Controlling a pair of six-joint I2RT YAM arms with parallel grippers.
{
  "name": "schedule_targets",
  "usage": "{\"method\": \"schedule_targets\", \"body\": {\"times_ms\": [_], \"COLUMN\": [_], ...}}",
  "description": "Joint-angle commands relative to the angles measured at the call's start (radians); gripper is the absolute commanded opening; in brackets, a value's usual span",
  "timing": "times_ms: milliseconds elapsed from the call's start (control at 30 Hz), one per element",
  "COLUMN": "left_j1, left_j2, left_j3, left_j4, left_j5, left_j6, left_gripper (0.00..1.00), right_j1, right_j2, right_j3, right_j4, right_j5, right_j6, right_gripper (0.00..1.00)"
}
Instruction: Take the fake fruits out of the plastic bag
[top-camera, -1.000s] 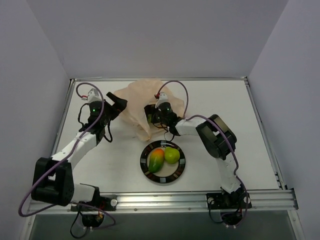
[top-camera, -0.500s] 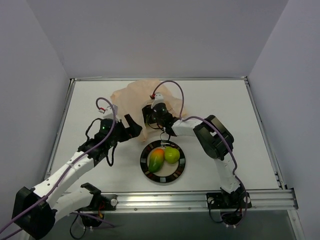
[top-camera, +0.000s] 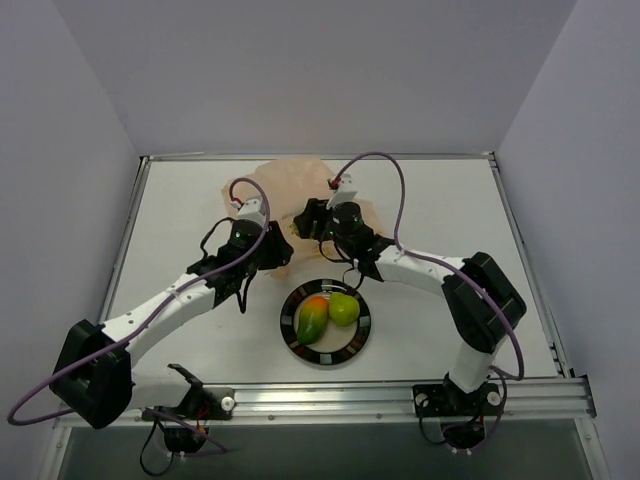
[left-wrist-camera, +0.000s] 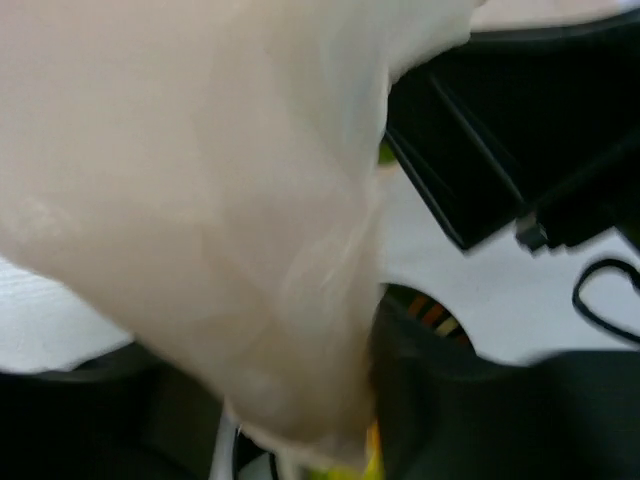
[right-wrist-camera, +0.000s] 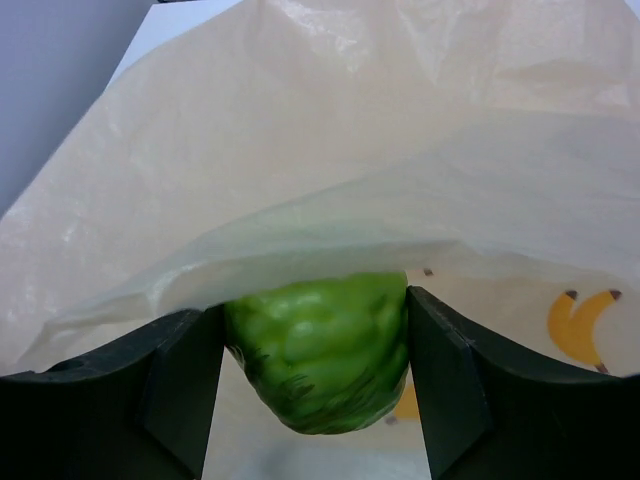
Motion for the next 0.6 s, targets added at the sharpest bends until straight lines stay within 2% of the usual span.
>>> {"method": "schedule_targets", "body": {"times_ms": [0,67,167,300,367,567], "left_j1": [0.003,0.006,0.020,0.048,0.054,0.078], "left_j2": [0.017,0.026,0.070,0.190,0.239,0.372], "left_j3": [0.069,0.081,0.108,0.150,0.188,0.332], "left_j4": [0.103,0.140,0.186,0.281,0.310,0.358], "left_j5": [-0.057,-0.061,-0.029,0.090,0.161,0.233], "left_j6": [0.033,0.032,0.033,0.016,0.016,0.032], "left_gripper": [0.35,0.16,0.04,0.02,0.02,0.02], "right_j1": [0.007,0.012,0.022,0.117,0.209,0.427], "right_j2": [-0.102,-0.186,-0.317,-0.489,-0.573,-0.739], "right_j3": [-0.077,-0.135,-0.219,-0.316,-0.365,-0.477], "right_j4": [-0.045,-0.069,-0.117,-0.206,-0.264,-0.425], "right_j5": [0.065,0.091,0.119,0.188,0.208,0.249], "right_j6": [0.025,0.019,0.011,-0.003,0.003,0.074], "right_gripper": [0.32,0.32,0.32,0.32,0.33,0.33]}}
